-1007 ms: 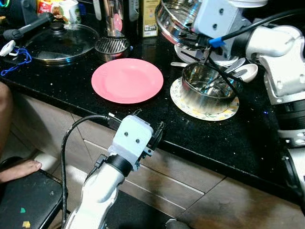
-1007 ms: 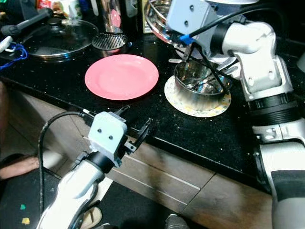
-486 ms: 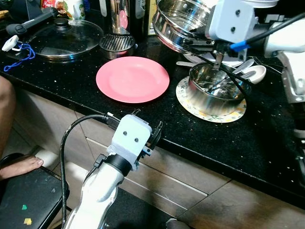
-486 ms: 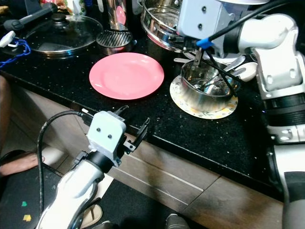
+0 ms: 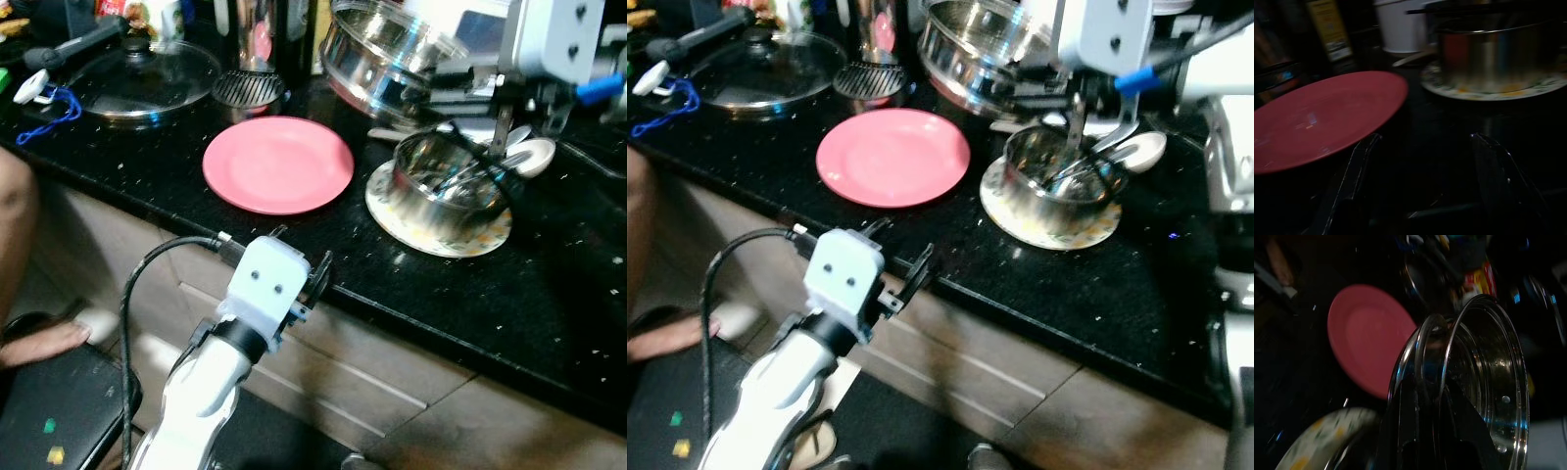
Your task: Kitchen organization
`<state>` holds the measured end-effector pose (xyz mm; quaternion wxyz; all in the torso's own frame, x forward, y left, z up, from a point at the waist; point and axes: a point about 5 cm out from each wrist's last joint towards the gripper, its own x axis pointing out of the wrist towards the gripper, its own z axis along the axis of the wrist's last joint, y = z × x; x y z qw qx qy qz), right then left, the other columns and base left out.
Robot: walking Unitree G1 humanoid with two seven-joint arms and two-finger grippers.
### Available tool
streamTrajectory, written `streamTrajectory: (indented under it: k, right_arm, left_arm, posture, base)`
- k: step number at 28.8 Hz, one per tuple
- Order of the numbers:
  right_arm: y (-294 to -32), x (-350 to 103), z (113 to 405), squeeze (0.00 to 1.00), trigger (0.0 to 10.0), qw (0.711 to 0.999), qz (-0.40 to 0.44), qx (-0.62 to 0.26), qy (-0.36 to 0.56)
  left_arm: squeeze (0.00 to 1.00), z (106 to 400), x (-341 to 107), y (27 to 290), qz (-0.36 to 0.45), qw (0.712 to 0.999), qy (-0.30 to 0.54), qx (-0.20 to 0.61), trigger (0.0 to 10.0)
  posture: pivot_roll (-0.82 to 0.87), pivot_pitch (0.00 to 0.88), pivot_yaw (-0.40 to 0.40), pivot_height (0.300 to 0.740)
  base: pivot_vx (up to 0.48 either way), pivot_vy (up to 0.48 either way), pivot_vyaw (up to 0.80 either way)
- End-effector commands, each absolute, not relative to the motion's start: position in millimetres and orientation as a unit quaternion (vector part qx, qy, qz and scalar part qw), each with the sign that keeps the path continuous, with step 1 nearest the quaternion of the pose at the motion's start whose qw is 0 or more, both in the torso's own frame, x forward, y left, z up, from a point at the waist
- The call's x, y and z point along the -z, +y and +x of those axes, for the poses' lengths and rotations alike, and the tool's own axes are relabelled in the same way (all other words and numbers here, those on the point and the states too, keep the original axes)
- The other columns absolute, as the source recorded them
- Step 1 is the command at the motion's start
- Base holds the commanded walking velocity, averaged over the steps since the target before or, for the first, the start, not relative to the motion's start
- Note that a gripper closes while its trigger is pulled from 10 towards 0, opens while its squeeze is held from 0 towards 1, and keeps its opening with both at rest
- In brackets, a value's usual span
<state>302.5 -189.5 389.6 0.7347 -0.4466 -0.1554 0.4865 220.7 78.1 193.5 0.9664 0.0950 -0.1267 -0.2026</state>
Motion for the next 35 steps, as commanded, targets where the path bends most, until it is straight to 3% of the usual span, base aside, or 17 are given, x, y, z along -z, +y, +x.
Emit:
streamTrajectory:
  k: [1, 16, 21, 30, 32, 35]
  right_arm:
    - [-196, -399, 293, 0.00, 0.0, 0.733, -0.444, -0.486, -0.172]
    - [-207, -398, 295, 0.00, 0.0, 0.756, -0.447, -0.453, -0.156]
    - [-210, -394, 303, 0.00, 0.0, 0.769, -0.458, -0.423, -0.141]
    - [-215, -378, 333, 0.00, 0.0, 0.818, -0.465, -0.321, -0.106]
    - [-214, -372, 337, 0.00, 0.0, 0.817, -0.473, -0.314, -0.101]
    - [-206, -361, 340, 0.00, 1.3, 0.810, -0.481, -0.324, -0.088]
  left_arm:
    - [0.00, 222, -190, 77, 0.092, 0.966, -0.116, 0.210, 10.0]
    - [0.00, 221, -188, 72, 0.089, 0.964, -0.115, 0.221, 10.0]
    - [0.00, 222, -188, 71, 0.090, 0.964, -0.115, 0.223, 10.0]
    - [0.00, 225, -187, 73, 0.095, 0.965, -0.115, 0.213, 10.0]
    - [0.00, 227, -189, 73, 0.094, 0.966, -0.117, 0.209, 10.0]
    - [0.00, 229, -190, 73, 0.091, 0.967, -0.119, 0.206, 10.0]
  posture:
    - [0.02, 0.061, -0.045, 0.740]
    - [0.01, 0.054, -0.030, 0.740]
    - [0.01, 0.056, -0.031, 0.740]
    - [0.02, 0.058, -0.039, 0.740]
    - [0.02, 0.058, -0.041, 0.740]
    - [0.01, 0.056, -0.042, 0.740]
  base:
    - [0.000, 0.000, -0.68]
    - [0.000, 0.000, -0.68]
    - [0.000, 0.000, -0.68]
    - [0.000, 0.000, -0.70]
    - [0.000, 0.000, -0.21]
    - [0.000, 0.000, 0.00]
